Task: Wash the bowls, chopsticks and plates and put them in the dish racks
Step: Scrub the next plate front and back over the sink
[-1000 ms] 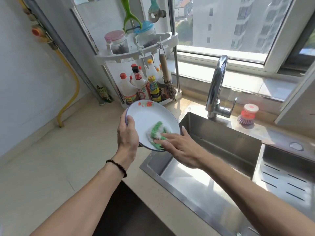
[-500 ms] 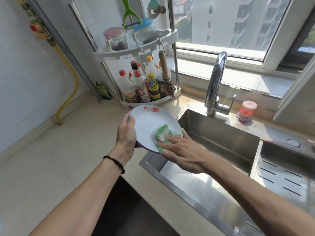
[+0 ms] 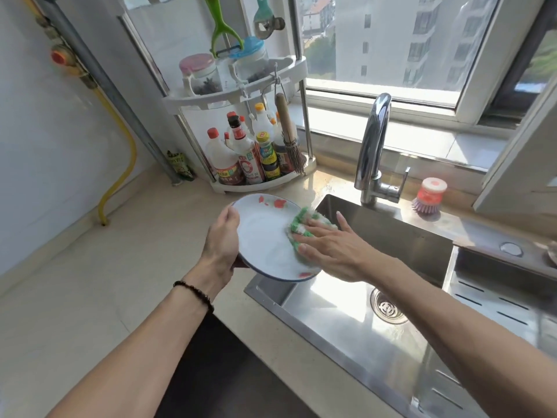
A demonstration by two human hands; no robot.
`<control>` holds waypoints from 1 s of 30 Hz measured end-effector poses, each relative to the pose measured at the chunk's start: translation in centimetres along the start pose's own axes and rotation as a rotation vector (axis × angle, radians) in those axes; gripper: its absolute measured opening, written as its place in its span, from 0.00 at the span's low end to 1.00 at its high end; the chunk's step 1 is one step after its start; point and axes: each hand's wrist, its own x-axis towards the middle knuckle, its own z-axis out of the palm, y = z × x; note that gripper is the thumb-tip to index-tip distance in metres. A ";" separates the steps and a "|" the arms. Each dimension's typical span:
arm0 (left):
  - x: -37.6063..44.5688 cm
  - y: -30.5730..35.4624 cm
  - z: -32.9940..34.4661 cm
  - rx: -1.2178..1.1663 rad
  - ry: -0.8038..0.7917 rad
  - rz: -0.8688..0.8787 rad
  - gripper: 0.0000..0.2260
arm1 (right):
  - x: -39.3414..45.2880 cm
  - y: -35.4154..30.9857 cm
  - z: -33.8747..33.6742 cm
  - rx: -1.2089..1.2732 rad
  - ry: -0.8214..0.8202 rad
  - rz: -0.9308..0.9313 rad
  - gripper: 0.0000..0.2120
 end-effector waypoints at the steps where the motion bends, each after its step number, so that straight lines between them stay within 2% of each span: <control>1: 0.2 -0.1 0.1 0.004 0.053 0.023 0.14 | -0.8 -0.8 0.3 0.090 -0.009 -0.022 0.31; 3: 0.6 -0.3 0.4 -0.009 0.142 0.023 0.15 | -2.1 -2.6 0.7 0.251 0.009 -0.076 0.33; 4: 0.7 -0.3 0.5 -0.018 0.152 0.000 0.15 | -2.3 -3.0 1.0 0.250 0.047 -0.108 0.31; 7: 0.9 -0.1 0.6 -0.053 0.034 -0.120 0.13 | -1.9 -1.8 1.9 0.006 0.329 -0.198 0.18; 9: 1.2 0.1 0.7 -0.020 -0.008 -0.121 0.15 | -1.5 -1.0 2.0 -0.090 0.437 -0.228 0.12; 10: 1.5 -0.1 0.5 0.143 0.028 -0.045 0.18 | -1.4 -0.8 1.9 -0.127 0.451 -0.250 0.10; 12: 1.3 -0.2 0.1 0.652 0.079 0.221 0.29 | -1.4 -0.7 1.6 -0.179 0.466 -0.306 0.10; 13: 0.9 -0.2 -0.1 0.840 0.003 0.378 0.34 | -1.4 -0.6 1.4 -0.185 0.468 -0.334 0.11; 15: -0.1 -0.3 0.0 1.126 -0.275 0.625 0.38 | -1.4 -0.2 0.7 -0.181 0.468 -0.372 0.11; 17: -0.1 -1.4 0.1 1.343 -0.468 0.793 0.31 | -1.3 0.0 0.6 -0.150 0.454 -0.373 0.09; 18: 0.0 -2.1 0.2 1.398 -0.479 0.890 0.30 | -1.2 0.0 0.6 -0.130 0.455 -0.369 0.09; 19: 0.1 -2.7 0.4 1.408 -0.443 0.976 0.32 | -1.3 -0.1 0.6 -0.106 0.464 -0.356 0.10; 21: 0.5 -3.3 0.6 1.345 -0.377 0.998 0.34 | -1.4 0.1 0.7 -0.067 0.522 -0.310 0.18; 23: 0.2 -2.4 0.9 1.216 -0.356 0.853 0.27 | -1.3 1.0 0.5 -0.006 0.645 -0.207 0.24; 25: 0.2 -1.8 1.1 1.015 -0.355 0.596 0.19 | -1.3 1.2 0.1 0.234 0.726 -0.053 0.23; 26: 0.2 -1.8 1.2 0.892 -0.348 0.491 0.19 | -1.5 1.0 0.1 0.402 0.703 0.012 0.22; 28: 0.0 -1.8 1.6 0.658 -0.321 0.370 0.21 | -1.6 -0.7 0.2 0.782 0.509 0.045 0.27; 29: -0.1 -1.7 1.8 0.564 -0.296 0.337 0.22 | -1.6 -1.5 0.6 0.869 0.426 0.036 0.29; 30: -0.2 -1.7 1.9 0.484 -0.278 0.303 0.23 | -1.4 -1.9 0.9 0.851 0.392 0.038 0.28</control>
